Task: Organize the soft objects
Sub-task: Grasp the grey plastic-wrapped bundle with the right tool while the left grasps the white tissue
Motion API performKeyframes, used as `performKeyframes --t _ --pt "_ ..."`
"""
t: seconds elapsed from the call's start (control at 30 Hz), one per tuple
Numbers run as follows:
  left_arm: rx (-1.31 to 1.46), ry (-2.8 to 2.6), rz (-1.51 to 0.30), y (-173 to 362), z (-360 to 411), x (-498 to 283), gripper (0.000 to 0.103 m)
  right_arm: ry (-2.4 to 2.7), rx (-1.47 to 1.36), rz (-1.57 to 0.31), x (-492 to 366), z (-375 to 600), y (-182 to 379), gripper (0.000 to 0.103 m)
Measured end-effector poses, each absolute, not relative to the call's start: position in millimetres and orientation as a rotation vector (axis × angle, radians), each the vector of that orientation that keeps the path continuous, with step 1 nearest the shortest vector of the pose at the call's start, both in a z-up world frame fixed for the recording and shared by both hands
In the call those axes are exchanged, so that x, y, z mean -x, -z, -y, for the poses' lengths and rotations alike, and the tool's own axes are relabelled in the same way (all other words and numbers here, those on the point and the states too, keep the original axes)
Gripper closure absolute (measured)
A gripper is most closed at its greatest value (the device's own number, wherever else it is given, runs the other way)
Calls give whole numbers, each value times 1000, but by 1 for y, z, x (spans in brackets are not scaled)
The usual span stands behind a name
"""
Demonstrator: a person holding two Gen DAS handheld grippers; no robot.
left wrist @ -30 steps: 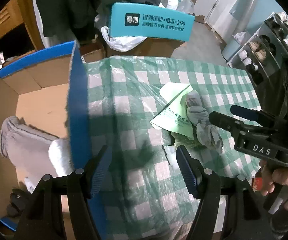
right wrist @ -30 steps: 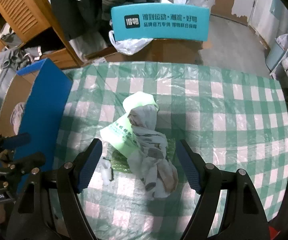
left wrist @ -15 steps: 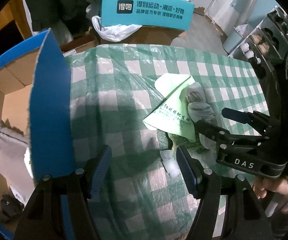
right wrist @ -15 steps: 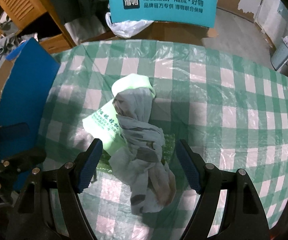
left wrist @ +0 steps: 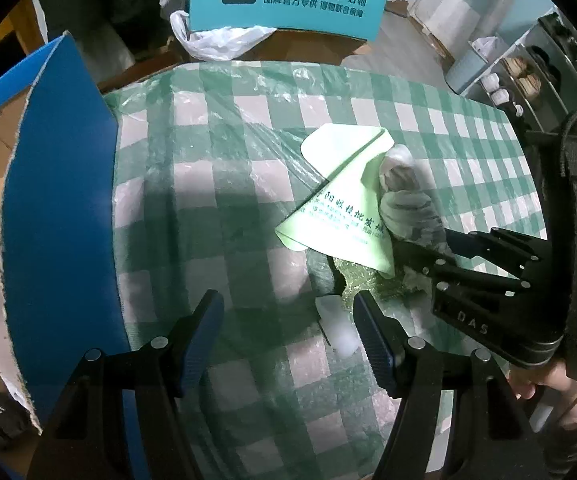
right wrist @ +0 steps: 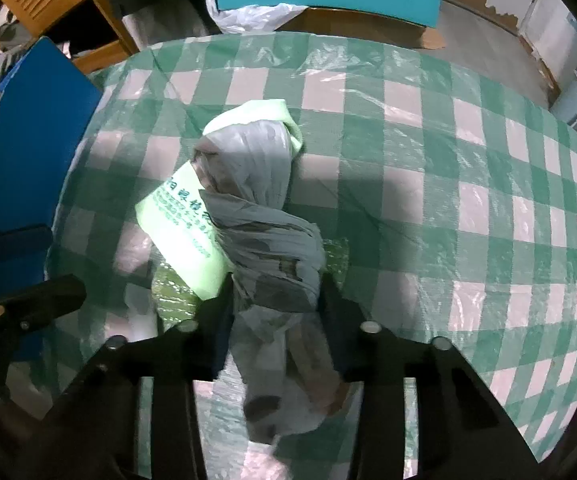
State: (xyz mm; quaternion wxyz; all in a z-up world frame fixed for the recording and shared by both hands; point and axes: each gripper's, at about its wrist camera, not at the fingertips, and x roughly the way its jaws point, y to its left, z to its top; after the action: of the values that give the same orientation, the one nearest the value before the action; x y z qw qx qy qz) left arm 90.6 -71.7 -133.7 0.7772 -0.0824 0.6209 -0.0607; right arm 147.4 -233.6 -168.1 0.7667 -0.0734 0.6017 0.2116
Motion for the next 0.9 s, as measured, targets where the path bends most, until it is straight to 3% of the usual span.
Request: performKeyframes --t 0.43,0.9 --pt "194 150 -1388 146 83 -84 34 -439 85 -1263 -134 254 137 71" --pt "113 134 -1418 162 109 -78 34 -413 57 -1272 -117 276 140 71"
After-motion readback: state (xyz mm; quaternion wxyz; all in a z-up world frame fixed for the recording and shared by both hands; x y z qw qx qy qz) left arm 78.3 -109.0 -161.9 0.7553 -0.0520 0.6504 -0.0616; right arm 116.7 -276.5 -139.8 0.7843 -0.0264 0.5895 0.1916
